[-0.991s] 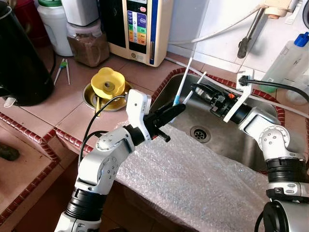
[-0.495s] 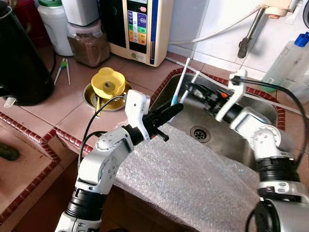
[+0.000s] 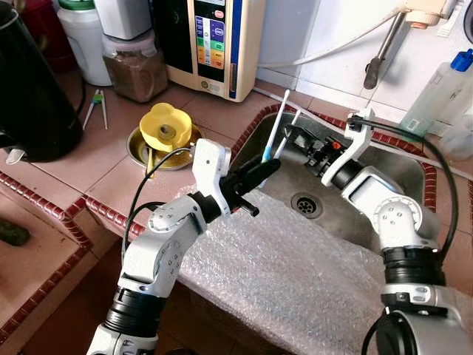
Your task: Kitchen organization
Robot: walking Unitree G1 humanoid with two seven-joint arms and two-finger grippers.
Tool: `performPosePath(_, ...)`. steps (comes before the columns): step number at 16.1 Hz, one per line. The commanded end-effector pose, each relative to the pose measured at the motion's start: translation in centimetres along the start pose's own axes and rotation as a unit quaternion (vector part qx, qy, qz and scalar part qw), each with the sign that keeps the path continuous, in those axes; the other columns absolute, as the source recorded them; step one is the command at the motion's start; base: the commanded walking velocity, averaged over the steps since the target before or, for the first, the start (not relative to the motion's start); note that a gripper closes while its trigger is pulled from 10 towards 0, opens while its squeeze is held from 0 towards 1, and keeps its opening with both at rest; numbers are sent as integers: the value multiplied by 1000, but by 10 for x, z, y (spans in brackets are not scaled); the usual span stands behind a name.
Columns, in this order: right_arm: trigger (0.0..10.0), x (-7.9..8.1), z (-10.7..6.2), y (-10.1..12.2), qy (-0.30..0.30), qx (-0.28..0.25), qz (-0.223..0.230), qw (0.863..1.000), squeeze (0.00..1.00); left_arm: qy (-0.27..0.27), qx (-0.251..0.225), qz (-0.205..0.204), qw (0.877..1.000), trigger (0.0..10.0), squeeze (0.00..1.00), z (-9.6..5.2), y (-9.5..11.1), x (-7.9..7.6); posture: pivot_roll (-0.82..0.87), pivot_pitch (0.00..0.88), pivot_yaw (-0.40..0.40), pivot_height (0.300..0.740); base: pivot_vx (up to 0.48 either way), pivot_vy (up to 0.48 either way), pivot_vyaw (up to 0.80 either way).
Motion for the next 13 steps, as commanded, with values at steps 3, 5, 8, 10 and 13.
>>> performPosePath(3,0,-12,-8,9,-44,-31,-17,998,0,-24,-5,4,1000,10000,1000,4,1,-6,-17,91,-44,740,0,0,0)
performPosePath(5,0,-15,-5,11,-71,-59,-14,996,0,-22,-4,8,1000,10000,1000,3,1,-3,-10,90,-45,740,0,0,0)
performPosePath(8,0,-20,-3,17,-105,-82,-41,990,0,-10,3,26,1000,10000,1000,5,3,5,-4,87,-44,740,0,0,0)
performPosePath(10,0,-28,-4,24,-143,-101,-89,981,0,-9,21,21,1000,10000,1000,2,-1,8,-5,85,-37,740,0,0,0)
performPosePath(13,0,-38,-8,30,-189,-98,-178,961,0,-8,44,13,999,10000,1000,-8,-7,11,-2,85,-32,740,0,0,0)
Point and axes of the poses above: a point about 5 cm out from each wrist's last joint towards the gripper, its own z axis pointing out of the wrist towards the gripper, its own y axis along the axis of the wrist's last joint, x = y × z, the point moved 1 cm from there along z, pointing out of the wrist towards the gripper, and after that the axes turned 3 degrees about z, right-handed, at the moved point
